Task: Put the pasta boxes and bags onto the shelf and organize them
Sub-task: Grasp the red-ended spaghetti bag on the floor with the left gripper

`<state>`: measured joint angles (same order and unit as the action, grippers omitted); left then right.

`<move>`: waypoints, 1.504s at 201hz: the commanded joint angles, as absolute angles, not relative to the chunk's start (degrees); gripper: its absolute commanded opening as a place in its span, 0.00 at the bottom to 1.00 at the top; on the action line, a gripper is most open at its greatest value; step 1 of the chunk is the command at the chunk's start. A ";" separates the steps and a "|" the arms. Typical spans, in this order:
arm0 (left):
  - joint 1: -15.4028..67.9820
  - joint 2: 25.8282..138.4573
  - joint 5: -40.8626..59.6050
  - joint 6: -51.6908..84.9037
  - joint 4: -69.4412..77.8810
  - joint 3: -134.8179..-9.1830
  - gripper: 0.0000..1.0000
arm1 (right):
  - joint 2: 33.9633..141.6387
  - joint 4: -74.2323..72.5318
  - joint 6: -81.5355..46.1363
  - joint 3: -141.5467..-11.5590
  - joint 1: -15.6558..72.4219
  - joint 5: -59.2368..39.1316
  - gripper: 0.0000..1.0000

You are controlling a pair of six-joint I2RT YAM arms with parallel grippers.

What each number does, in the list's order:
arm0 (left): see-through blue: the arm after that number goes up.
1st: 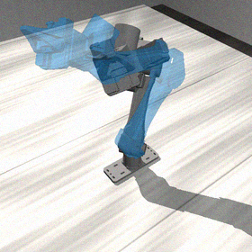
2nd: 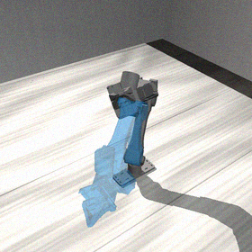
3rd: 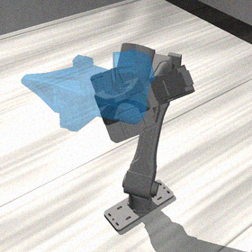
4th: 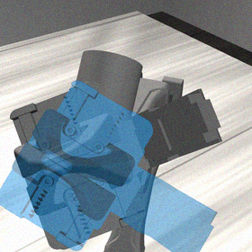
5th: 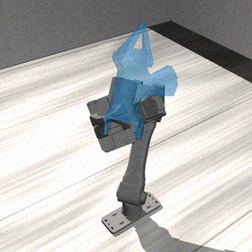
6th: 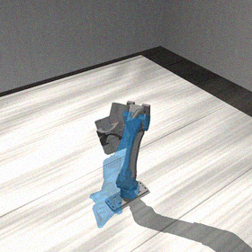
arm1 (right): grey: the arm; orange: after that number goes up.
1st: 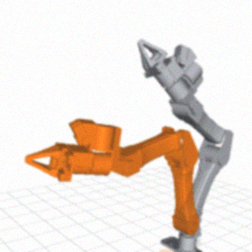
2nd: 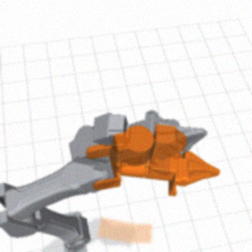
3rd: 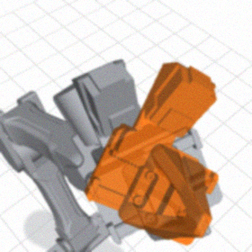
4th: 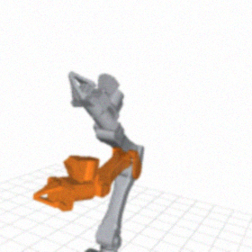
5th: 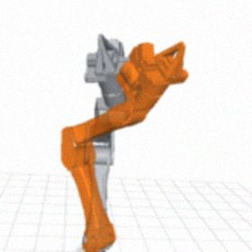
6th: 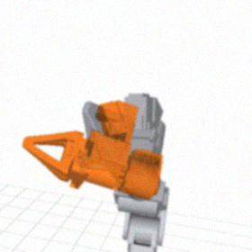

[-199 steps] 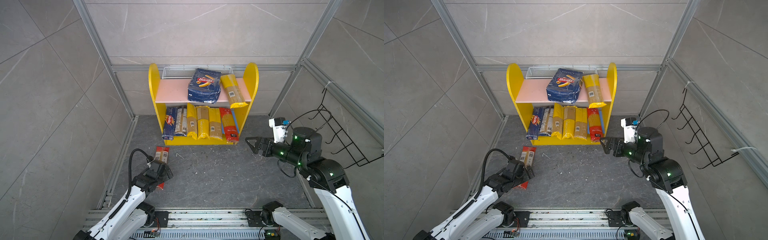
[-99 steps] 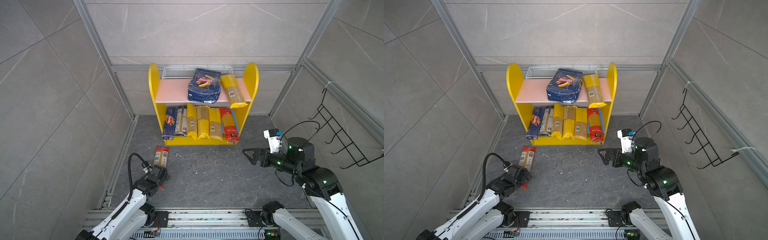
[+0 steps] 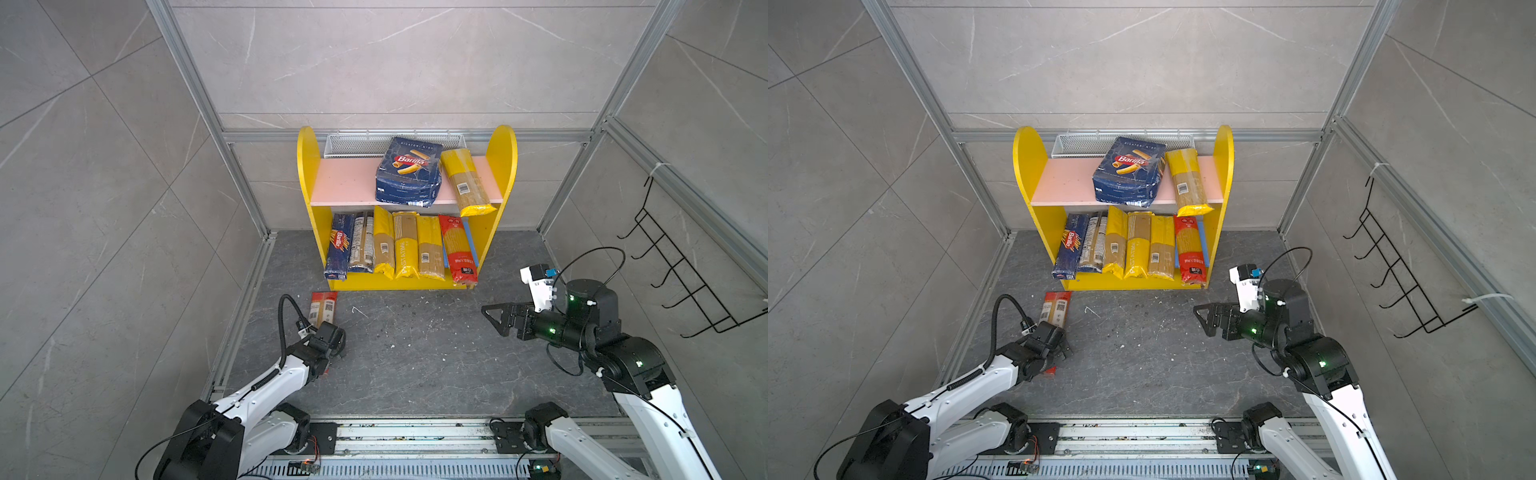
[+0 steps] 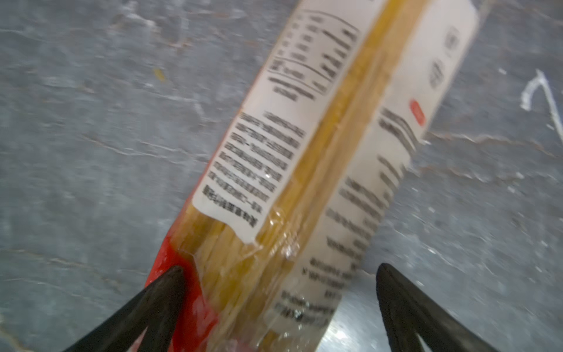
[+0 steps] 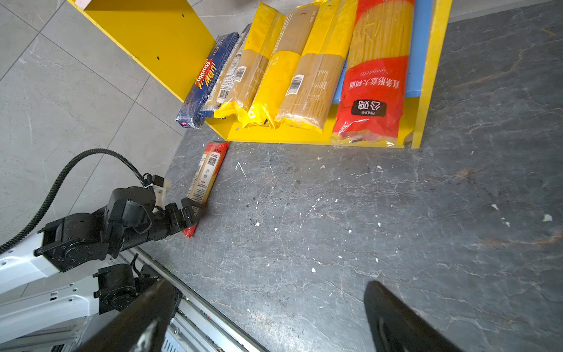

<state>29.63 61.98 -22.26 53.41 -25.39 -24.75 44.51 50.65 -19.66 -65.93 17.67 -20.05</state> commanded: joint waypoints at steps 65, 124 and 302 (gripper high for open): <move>42.98 60.32 -30.48 59.83 -32.09 -29.16 1.00 | 45.53 48.47 -18.81 -63.73 17.78 -22.30 0.99; 47.58 59.94 -42.44 66.27 -28.22 -23.51 1.00 | 45.20 48.23 -19.17 -62.47 17.74 -22.94 1.00; 48.16 82.05 -39.00 68.99 0.64 -13.24 0.68 | 39.83 53.97 -20.12 -63.37 17.69 -21.45 1.00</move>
